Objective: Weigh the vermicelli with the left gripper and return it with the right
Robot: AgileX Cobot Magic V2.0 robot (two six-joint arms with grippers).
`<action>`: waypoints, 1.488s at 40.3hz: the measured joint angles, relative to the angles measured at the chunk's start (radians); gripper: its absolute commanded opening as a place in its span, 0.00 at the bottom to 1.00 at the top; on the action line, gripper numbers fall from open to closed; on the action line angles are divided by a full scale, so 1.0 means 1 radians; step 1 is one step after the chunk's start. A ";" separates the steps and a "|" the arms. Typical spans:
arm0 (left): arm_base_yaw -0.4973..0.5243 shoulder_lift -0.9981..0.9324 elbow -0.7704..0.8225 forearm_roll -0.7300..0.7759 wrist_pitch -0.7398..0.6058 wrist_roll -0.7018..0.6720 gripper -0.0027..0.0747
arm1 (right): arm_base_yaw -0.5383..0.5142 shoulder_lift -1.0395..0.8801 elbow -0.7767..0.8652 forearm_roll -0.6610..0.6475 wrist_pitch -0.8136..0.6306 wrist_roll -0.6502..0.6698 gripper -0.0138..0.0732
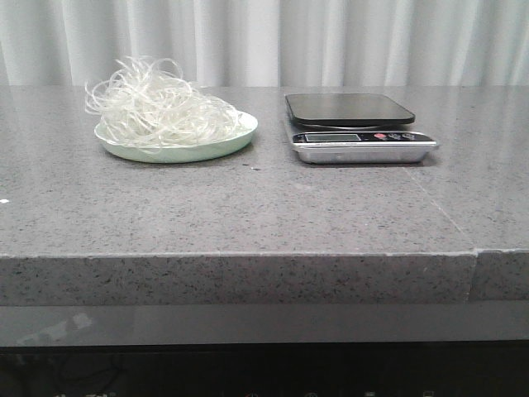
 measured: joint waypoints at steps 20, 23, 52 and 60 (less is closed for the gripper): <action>0.457 -0.267 0.410 -0.002 -0.249 0.000 0.23 | 0.000 0.000 0.000 0.000 0.007 0.000 0.35; 0.541 -0.315 0.497 -0.012 -0.310 0.000 0.23 | 0.000 0.000 0.000 0.000 0.007 0.000 0.35; 0.820 -0.441 0.760 -0.080 -0.561 0.000 0.23 | 0.000 0.000 0.000 0.000 0.009 0.000 0.35; 0.820 -0.441 0.760 -0.082 -0.561 0.000 0.23 | 0.000 0.000 0.000 0.000 0.015 0.000 0.35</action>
